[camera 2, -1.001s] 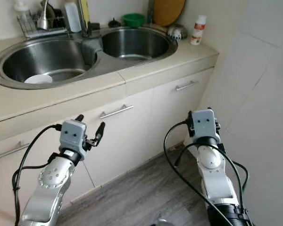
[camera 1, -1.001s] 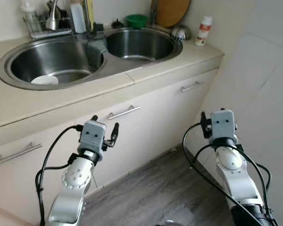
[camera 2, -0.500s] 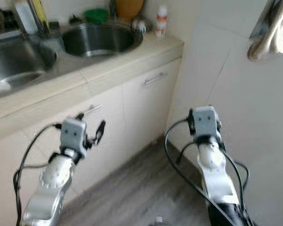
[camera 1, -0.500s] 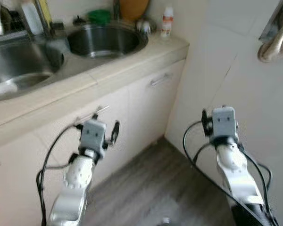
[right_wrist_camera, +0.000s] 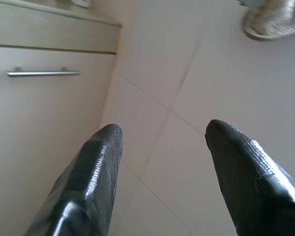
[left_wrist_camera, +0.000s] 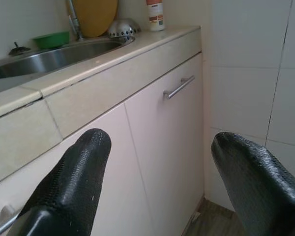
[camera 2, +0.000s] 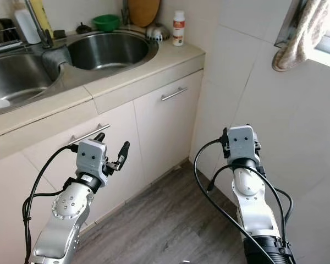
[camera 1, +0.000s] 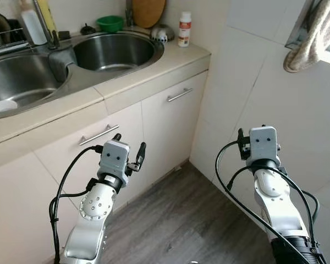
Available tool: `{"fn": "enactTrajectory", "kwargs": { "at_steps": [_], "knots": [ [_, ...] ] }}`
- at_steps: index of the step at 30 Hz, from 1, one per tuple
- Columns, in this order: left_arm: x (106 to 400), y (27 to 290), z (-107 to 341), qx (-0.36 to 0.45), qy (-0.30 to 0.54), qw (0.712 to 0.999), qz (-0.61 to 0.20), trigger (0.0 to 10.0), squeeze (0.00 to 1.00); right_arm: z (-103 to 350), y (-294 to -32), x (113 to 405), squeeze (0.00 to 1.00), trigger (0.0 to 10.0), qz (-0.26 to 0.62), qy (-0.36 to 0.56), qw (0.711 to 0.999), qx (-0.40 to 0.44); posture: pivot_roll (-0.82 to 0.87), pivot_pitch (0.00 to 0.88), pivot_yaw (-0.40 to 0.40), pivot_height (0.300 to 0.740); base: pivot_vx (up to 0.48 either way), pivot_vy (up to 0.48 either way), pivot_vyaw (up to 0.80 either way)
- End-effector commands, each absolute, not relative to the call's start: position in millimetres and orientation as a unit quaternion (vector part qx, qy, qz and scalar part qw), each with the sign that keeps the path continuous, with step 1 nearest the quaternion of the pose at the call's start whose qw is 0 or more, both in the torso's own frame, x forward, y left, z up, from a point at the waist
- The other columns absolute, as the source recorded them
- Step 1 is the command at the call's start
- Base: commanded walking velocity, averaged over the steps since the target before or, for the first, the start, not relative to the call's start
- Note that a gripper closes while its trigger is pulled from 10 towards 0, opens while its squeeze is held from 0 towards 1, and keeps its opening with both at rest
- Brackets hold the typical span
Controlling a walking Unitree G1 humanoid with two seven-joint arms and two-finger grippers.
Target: Kitchen organization
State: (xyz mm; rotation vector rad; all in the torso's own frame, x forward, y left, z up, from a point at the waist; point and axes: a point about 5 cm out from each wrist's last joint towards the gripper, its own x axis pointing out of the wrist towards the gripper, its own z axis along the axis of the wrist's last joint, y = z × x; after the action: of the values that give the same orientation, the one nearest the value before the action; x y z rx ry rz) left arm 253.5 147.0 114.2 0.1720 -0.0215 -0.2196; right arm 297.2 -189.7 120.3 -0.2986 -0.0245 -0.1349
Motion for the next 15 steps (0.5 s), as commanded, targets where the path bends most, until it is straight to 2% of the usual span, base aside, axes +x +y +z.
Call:
{"fn": "enactTrajectory", "kwargs": {
  "at_steps": [1,3,6,11,15],
  "knots": [
    [254.4,143.9,113.1,0.080,-0.004,0.990,-0.116,10.0,0.00,118.9,-196.6,296.8,0.00,10.0,-0.080,-0.004,0.986,-0.149,-0.05,0.000,-0.040,0.740,0.000,0.000,-0.80],
    [254.7,143.9,112.7,0.079,-0.001,0.990,-0.119,10.0,0.00,118.6,-196.6,296.9,0.00,10.0,-0.080,-0.004,0.986,-0.148,-0.05,0.000,-0.040,0.740,0.000,0.262,-0.80],
    [254.8,144.1,113.1,0.076,-0.005,0.990,-0.118,10.0,0.00,118.5,-196.6,297.0,0.00,10.0,-0.080,-0.003,0.986,-0.148,-0.05,0.000,-0.040,0.740,0.000,0.480,0.00],
    [254.7,143.3,113.3,0.080,-0.009,0.989,-0.121,10.0,0.00,118.2,-196.4,297.2,0.00,10.0,-0.080,-0.004,0.985,-0.150,-0.05,0.000,-0.041,0.740,0.000,0.000,0.00],
    [254.8,143.3,112.7,0.080,-0.008,0.989,-0.121,10.0,0.00,117.6,-196.0,297.4,0.00,10.0,-0.080,-0.004,0.985,-0.150,-0.05,0.000,-0.042,0.740,0.000,0.000,-0.80]
  ]
}}
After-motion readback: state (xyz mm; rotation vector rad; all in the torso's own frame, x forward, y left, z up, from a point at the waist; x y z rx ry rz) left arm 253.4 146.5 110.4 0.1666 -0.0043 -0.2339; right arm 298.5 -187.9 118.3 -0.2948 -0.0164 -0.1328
